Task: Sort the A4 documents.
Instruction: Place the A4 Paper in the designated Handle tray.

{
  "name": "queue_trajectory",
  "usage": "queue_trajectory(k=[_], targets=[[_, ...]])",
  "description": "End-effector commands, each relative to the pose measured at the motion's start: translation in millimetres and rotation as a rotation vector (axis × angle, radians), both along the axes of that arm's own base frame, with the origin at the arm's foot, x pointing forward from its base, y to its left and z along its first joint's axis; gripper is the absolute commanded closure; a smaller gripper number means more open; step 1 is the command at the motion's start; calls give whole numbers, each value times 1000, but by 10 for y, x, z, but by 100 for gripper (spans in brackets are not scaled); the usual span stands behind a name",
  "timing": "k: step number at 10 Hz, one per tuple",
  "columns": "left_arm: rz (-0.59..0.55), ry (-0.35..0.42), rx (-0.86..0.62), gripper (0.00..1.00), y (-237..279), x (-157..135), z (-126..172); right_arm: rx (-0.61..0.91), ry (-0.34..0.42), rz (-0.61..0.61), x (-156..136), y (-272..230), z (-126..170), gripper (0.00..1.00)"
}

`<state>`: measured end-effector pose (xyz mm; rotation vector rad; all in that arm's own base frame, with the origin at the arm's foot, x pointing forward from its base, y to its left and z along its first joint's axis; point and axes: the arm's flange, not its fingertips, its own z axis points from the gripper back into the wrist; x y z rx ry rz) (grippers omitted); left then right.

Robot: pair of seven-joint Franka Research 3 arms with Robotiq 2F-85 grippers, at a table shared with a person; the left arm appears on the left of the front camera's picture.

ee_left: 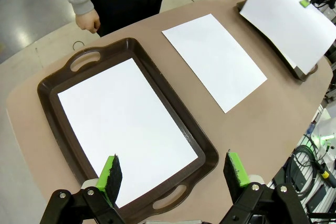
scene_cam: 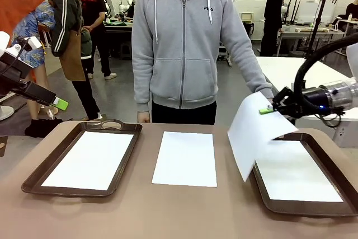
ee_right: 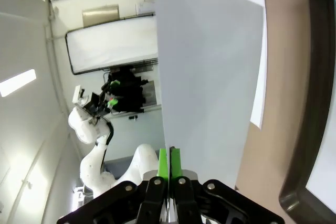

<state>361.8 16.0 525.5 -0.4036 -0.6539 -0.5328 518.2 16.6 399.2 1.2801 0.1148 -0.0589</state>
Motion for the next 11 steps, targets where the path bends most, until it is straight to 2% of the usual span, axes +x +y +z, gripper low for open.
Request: queue_trajectory(k=[1, 4, 5, 7, 11], targets=[[5, -6, 3, 0, -2, -2, -21, 36, 63, 78, 72, -282, -94, 99], [5, -6, 3, 0, -2, -2, -21, 120, -32, 116, 70, -546, -315, 99], [5, -6, 3, 0, -2, -2, -21, 88, -66, 90, 78, -572, -455, 99], [5, -6, 3, 0, -2, -2, -21, 88, -85, 35, 96, -566, -678, 99], [5, -6, 3, 0, -2, -2, -21, -58, -119, -70, -9, -780, -824, 99]])
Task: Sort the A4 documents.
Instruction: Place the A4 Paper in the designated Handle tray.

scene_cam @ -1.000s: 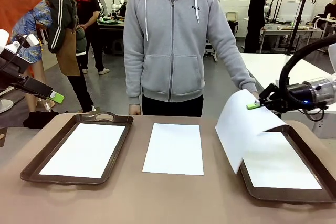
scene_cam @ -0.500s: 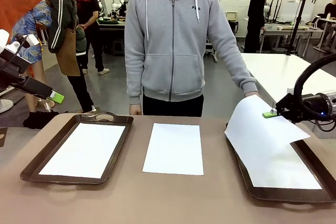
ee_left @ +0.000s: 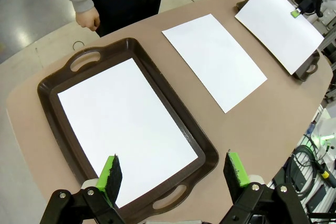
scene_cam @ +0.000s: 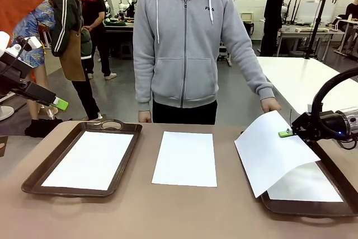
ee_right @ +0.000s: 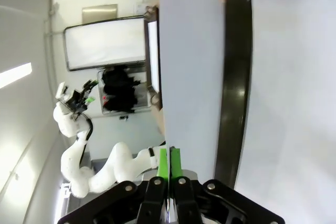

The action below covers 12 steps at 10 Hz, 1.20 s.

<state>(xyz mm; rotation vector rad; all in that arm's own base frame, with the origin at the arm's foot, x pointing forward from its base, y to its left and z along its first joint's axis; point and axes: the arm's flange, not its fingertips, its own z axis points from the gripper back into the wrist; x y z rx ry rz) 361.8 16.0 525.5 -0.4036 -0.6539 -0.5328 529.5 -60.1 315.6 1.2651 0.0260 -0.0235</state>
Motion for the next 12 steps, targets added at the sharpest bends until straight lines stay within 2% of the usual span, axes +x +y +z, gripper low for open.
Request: queue_trajectory(k=[1, 3, 6, 12], targets=[[5, -6, 3, 0, -2, -2, -21, -98, -37, -72, -166, -81, -13, 99], [5, -6, 3, 0, -2, -2, -21, -203, -41, -108, -193, -180, -28, 99], [5, -6, 3, 0, -2, -2, -21, -310, 17, -73, -132, -260, -31, 99], [5, -6, 3, 0, -2, -2, -21, -403, 67, -77, 5, -400, -12, 99]])
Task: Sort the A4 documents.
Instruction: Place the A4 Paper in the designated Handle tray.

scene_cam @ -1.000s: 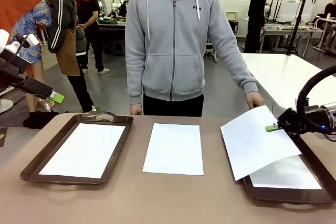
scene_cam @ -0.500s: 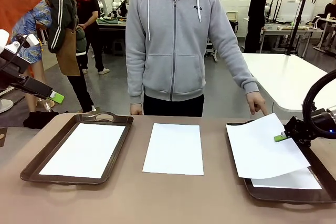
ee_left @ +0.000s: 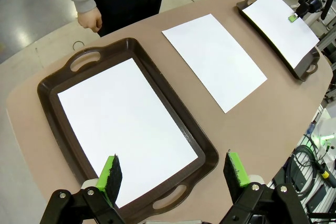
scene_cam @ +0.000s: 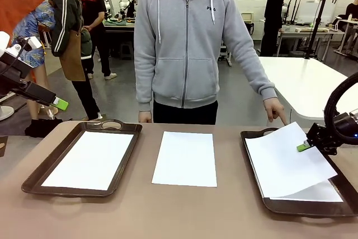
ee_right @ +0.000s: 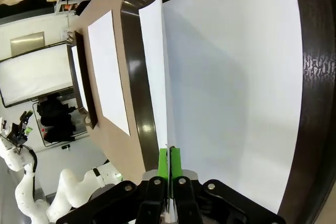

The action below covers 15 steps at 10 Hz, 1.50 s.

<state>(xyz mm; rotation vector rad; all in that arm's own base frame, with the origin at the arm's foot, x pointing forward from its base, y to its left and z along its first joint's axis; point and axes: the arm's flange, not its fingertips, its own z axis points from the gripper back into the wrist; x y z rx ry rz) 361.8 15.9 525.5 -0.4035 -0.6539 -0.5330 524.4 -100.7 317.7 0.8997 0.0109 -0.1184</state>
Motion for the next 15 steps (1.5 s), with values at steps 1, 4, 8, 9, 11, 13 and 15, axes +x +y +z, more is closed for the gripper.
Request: queue_trajectory(k=[1, 4, 8, 9, 11, 13, 15], targets=[[5, -6, 3, 0, -2, -2, -21, -49, 30, 0, 74, 17, -54, 99], [5, -6, 3, 0, -2, -2, -21, -103, 45, -5, 88, 20, -60, 99], [5, -6, 3, 0, -2, -2, -21, -151, 38, -19, 78, 40, -40, 73], [5, -6, 3, 0, -2, -2, -21, -158, 37, -22, 73, 38, -38, 70], [5, -6, 3, 0, -2, -2, -21, -181, 35, -27, 66, 41, -37, 56], [5, -6, 3, 0, -2, -2, -21, -243, 17, -54, 32, -1, 33, 42], [5, -6, 3, 0, -2, -2, -21, -265, 5, -71, -11, -35, 115, 27]])
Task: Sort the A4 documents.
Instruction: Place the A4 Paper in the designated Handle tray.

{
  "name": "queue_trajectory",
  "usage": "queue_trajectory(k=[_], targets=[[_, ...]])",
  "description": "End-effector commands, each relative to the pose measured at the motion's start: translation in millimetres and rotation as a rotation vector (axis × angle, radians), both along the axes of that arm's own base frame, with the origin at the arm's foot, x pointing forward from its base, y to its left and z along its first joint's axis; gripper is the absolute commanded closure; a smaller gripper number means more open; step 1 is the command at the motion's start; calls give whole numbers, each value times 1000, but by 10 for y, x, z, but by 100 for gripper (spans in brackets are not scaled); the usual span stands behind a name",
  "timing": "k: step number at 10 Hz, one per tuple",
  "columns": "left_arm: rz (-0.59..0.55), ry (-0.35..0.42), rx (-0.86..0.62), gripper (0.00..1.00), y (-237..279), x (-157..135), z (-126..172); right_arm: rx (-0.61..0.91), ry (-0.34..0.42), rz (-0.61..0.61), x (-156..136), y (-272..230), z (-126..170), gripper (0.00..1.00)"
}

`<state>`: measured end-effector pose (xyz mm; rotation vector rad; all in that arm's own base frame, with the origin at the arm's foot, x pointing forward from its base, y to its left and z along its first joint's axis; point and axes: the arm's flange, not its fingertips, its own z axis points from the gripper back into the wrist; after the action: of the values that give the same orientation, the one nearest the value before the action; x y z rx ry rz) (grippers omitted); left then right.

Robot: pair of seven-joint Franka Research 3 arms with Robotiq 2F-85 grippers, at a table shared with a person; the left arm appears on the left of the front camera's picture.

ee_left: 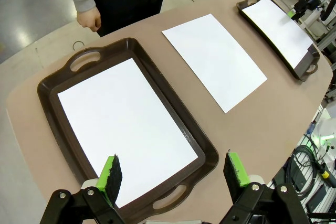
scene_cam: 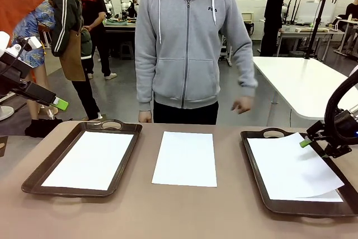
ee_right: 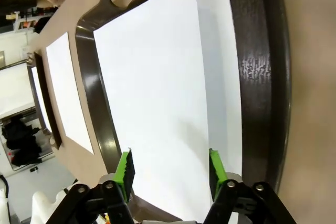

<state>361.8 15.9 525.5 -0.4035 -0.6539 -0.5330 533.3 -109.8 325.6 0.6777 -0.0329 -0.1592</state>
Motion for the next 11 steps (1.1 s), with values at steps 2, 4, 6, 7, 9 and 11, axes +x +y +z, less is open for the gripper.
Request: queue_trajectory(k=[2, 4, 6, 7, 9, 11], targets=[[5, -6, 3, 0, -2, -2, -21, -54, -2, -37, -139, 26, 108, 13], [5, -6, 3, 0, -2, -2, -21, -63, -5, -43, -164, 7, 151, 0], [5, -6, 3, 0, -2, -2, -21, -72, -4, -46, -170, -2, 176, 0], [5, -6, 3, 0, -2, -2, -21, -69, -6, -45, -166, 2, 184, 0], [5, -6, 3, 0, -2, -2, -21, -34, -23, -30, -109, -21, 173, 0], [5, -6, 3, 0, -2, -2, -21, -34, -23, -30, -109, -21, 173, 0]])
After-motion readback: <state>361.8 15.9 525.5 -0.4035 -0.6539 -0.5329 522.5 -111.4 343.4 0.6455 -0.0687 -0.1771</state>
